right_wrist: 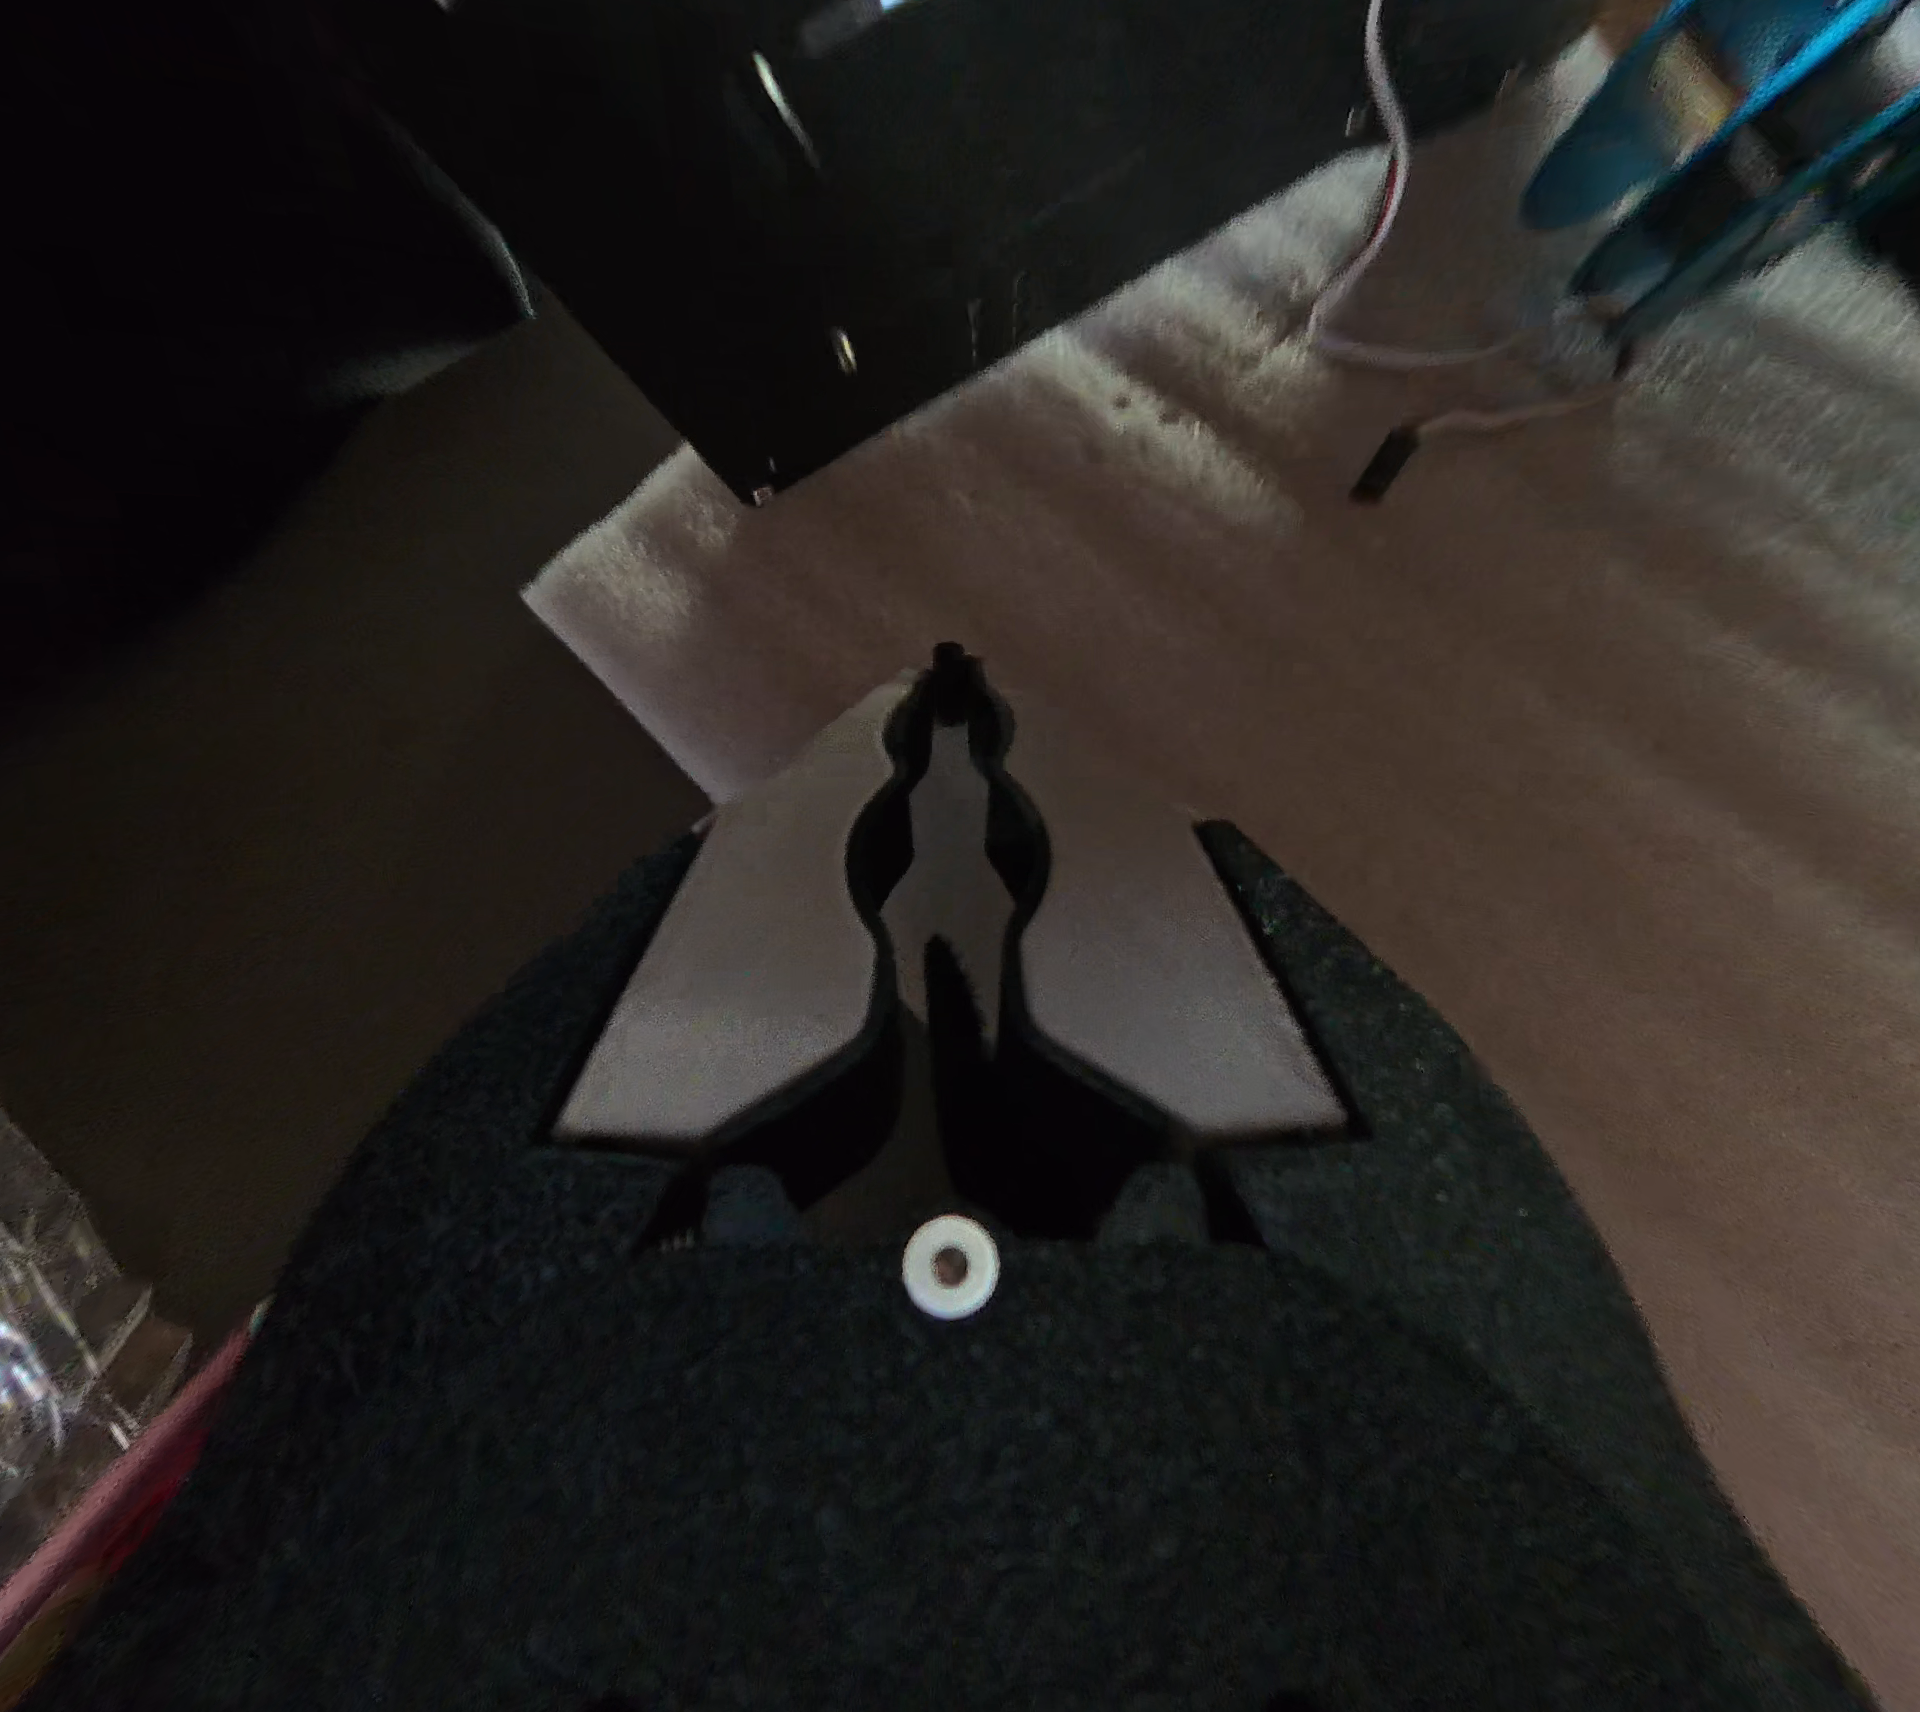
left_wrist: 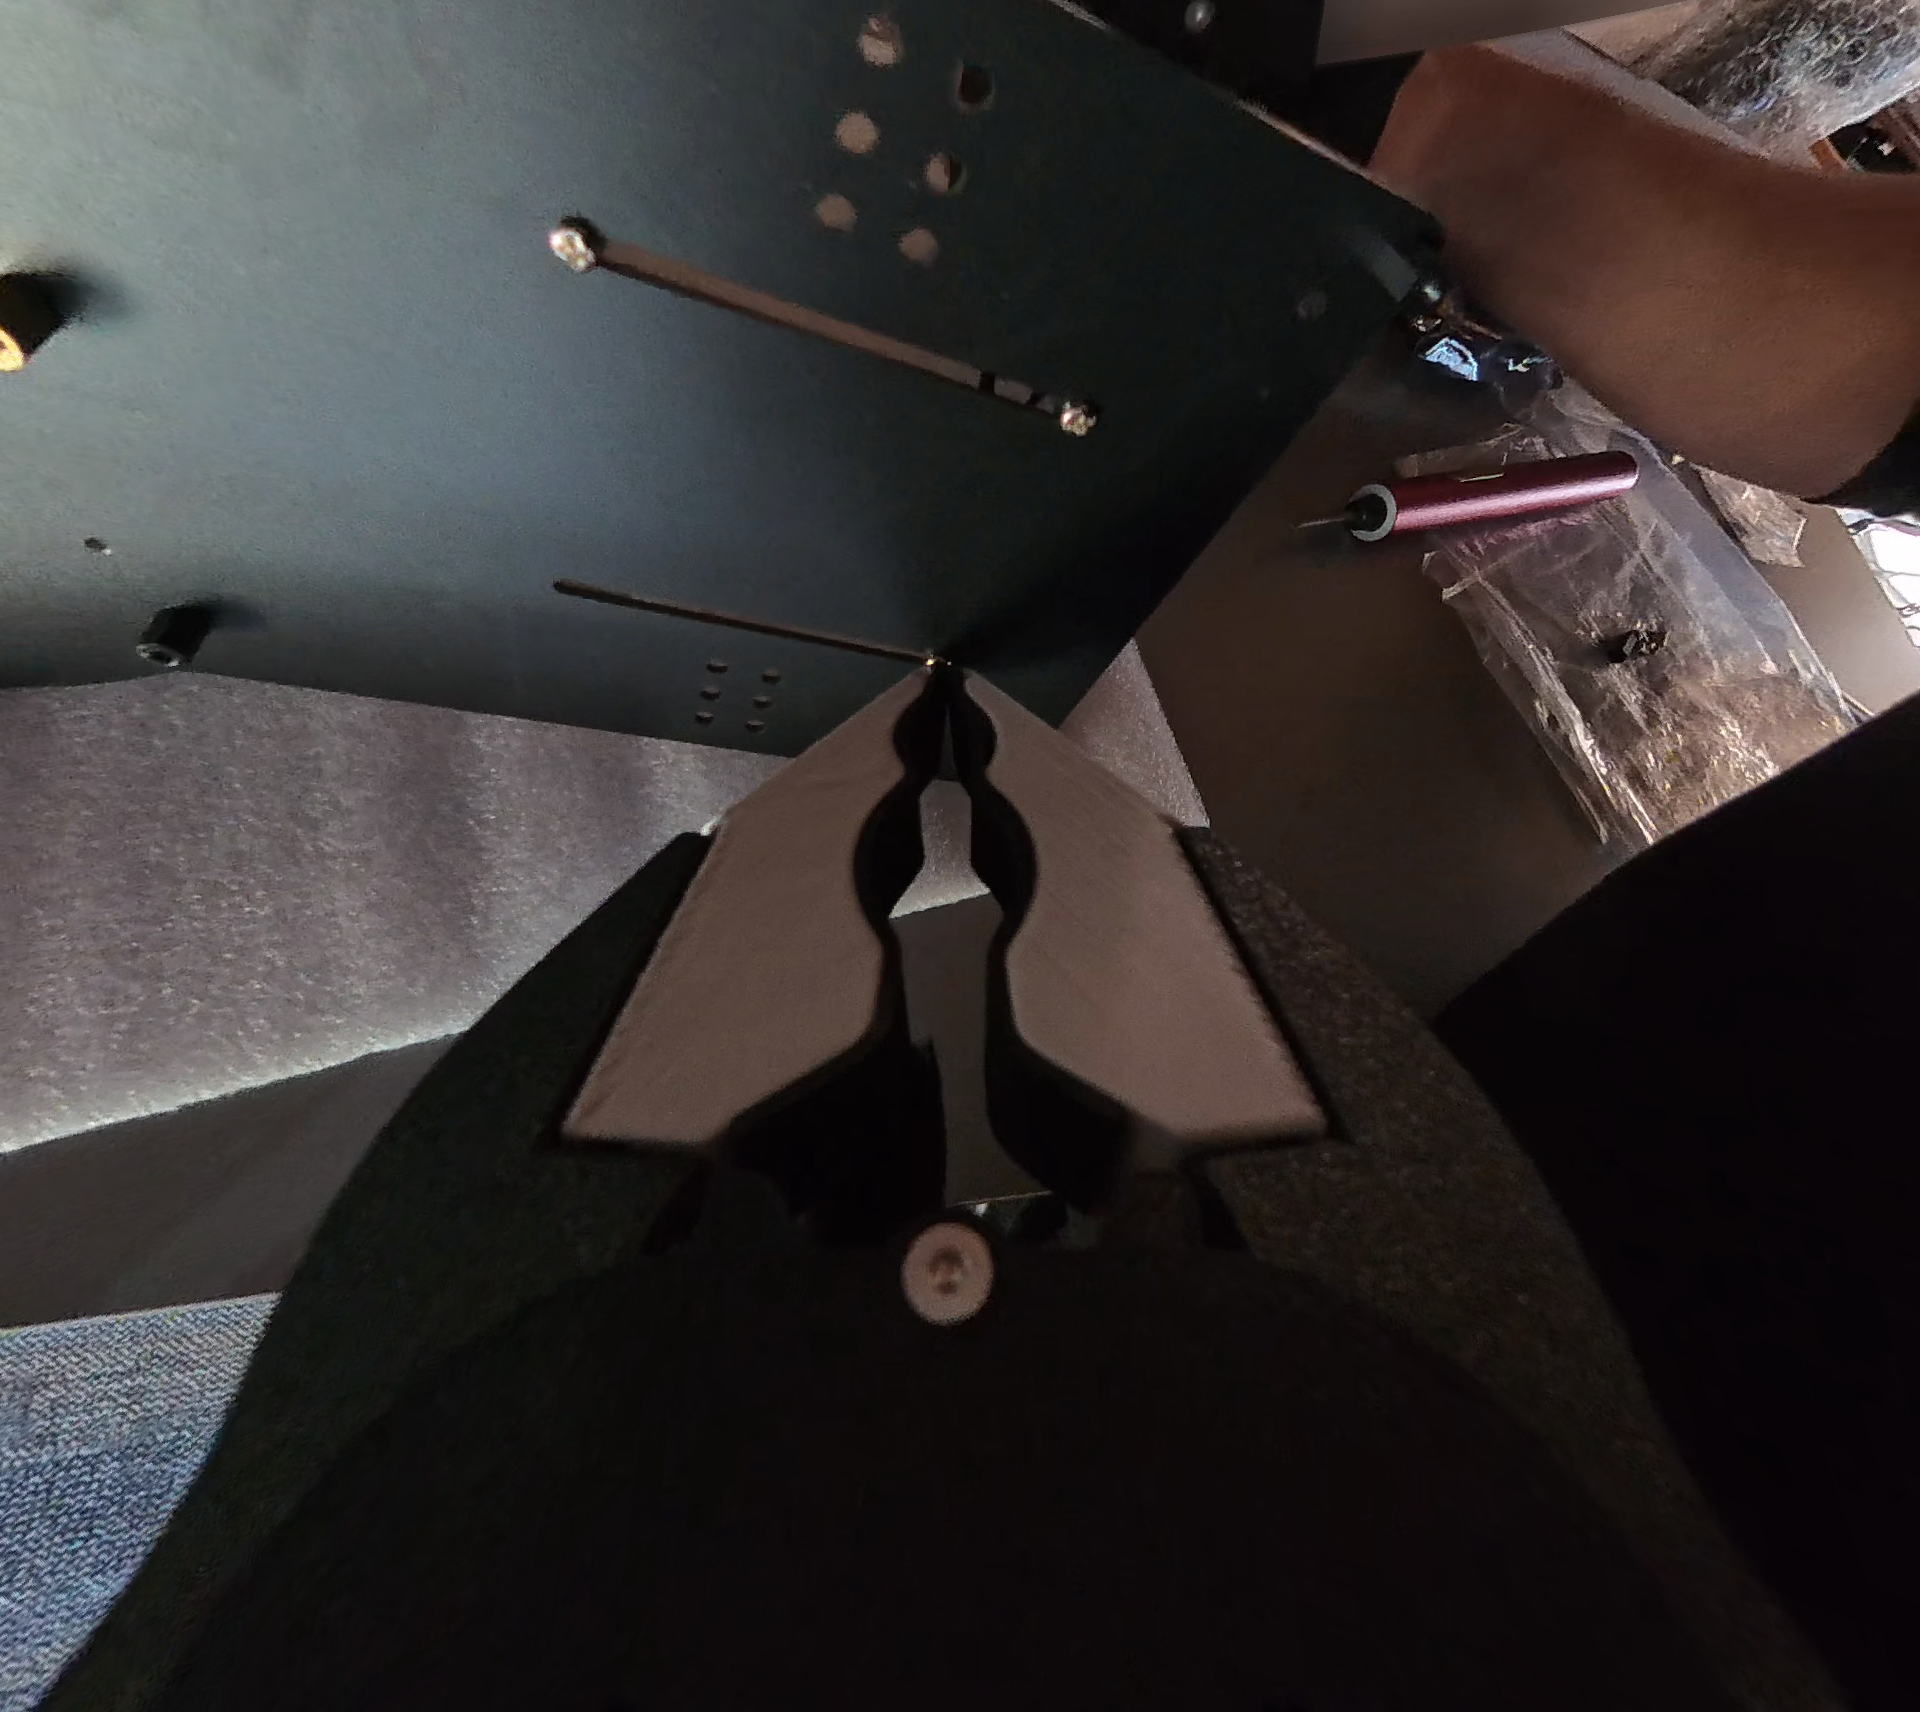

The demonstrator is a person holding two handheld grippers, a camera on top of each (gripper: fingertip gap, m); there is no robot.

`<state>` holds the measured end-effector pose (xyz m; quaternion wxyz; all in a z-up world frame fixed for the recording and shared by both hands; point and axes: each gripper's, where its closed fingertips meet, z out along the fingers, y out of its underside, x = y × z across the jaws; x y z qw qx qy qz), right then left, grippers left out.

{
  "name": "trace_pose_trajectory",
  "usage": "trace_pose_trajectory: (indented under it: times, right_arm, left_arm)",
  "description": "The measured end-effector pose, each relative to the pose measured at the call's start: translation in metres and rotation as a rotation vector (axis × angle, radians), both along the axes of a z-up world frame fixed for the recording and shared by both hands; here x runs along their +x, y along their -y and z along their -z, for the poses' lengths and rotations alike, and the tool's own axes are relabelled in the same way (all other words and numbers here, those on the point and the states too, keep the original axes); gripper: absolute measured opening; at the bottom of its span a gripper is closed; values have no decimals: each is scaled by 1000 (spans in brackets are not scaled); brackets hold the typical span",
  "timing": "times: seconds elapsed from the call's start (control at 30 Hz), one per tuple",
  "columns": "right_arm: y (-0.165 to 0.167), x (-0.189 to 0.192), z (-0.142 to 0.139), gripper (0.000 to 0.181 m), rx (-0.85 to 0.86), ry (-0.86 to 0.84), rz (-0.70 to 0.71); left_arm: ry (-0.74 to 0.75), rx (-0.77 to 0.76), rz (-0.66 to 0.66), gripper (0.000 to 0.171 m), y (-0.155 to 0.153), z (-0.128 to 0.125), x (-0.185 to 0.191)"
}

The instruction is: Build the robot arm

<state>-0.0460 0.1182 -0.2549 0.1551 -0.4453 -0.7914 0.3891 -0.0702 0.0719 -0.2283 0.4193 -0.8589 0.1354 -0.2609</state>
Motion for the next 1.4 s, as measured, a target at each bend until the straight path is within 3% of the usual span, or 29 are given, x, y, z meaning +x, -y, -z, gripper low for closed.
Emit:
trace_pose_trajectory:
  times: [0.1, 0.3, 0.83, 1.03, 1.3, 1.4]
  right_arm:
    - [12, -11, -22, 5, -31, -101, -83]
    - [34, -26, -20, 5, 46, -183, -239]
    - [40, -33, -18, 5, 74, -188, -285]
    - [41, -33, -18, 5, -100, -47, -250]
    - [42, -32, -19, 5, -548, 349, -217]
    - [41, -32, -20, 5, -659, 428, -208]
  left_arm:
    - [-11, 0, 6, 0, 0, 0, 0]
    - [-4, -5, 1, 0, 0, 0, 0]
    - [3, -11, 6, 0, -1, 0, -1]
    - [-16, 0, 4, 0, -2, -1, -1]
    - [-22, 5, -3, 0, -4, -1, -3]
    - [-23, 7, 0, 0, -4, -1, -2]
